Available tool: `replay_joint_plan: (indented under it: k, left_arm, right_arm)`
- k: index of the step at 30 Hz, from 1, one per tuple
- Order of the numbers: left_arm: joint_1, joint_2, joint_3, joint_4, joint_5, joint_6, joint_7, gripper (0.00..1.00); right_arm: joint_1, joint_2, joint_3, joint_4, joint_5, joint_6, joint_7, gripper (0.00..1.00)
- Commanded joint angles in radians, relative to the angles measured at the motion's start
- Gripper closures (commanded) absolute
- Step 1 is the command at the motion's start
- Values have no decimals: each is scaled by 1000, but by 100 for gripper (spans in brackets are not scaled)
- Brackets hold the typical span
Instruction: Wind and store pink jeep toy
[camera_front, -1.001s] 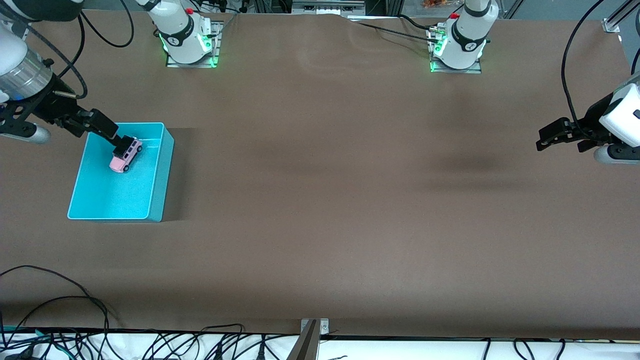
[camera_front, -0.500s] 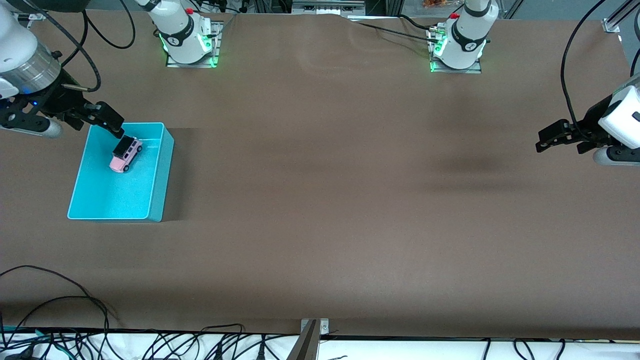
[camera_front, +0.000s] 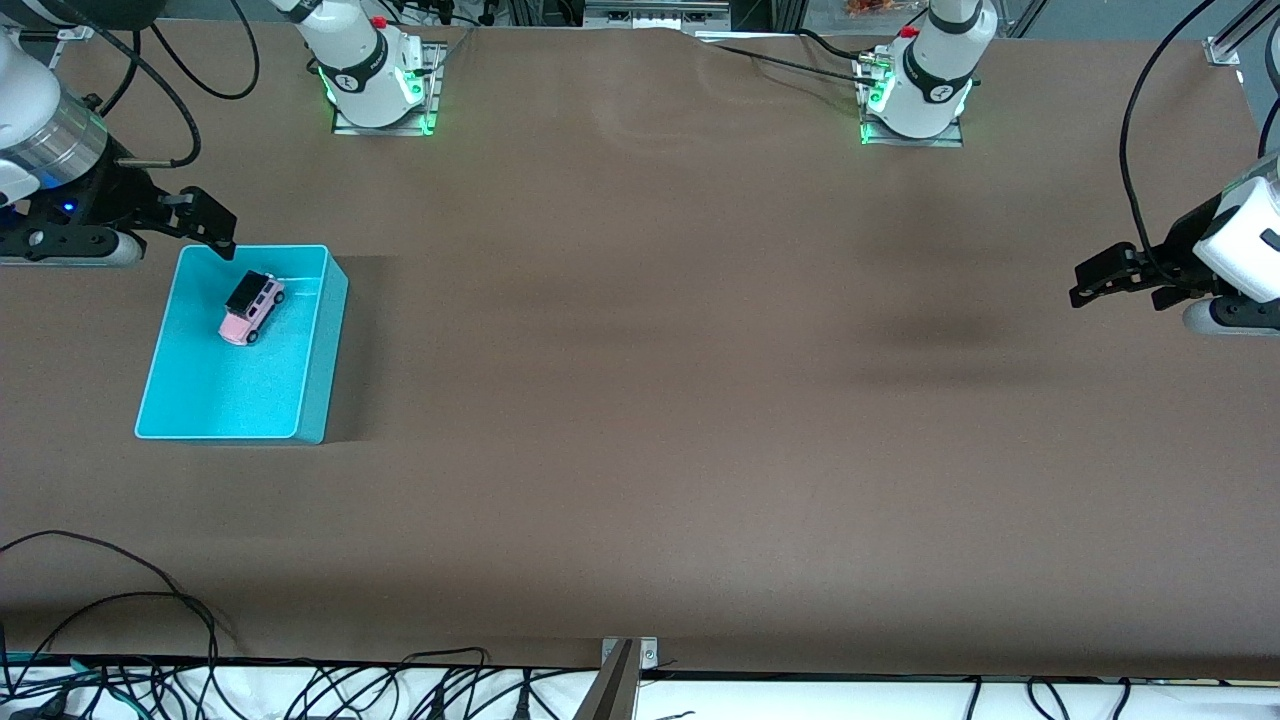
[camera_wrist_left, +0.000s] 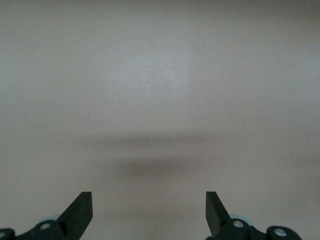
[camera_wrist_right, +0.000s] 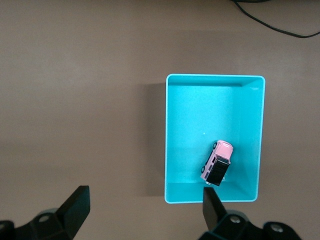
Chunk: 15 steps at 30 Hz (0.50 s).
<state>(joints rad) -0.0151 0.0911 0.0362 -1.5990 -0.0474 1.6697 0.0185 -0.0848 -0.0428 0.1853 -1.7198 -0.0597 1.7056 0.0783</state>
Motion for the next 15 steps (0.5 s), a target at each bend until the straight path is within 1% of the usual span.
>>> replay_joint_plan:
  k: [1,8,15]
  left_arm:
    - [1,7,1,11,6,5,17,0]
    - [1,7,1,11,8,5,17,0]
    - [3,7,1,11,8,5,17,0]
  right_arm:
    - [5,11,-24,31,-11,-27,-15,0]
    - [11,12,-98,31,35,-27,-20,0]
    - [13,15,-96,31,35,-26,-11,0]
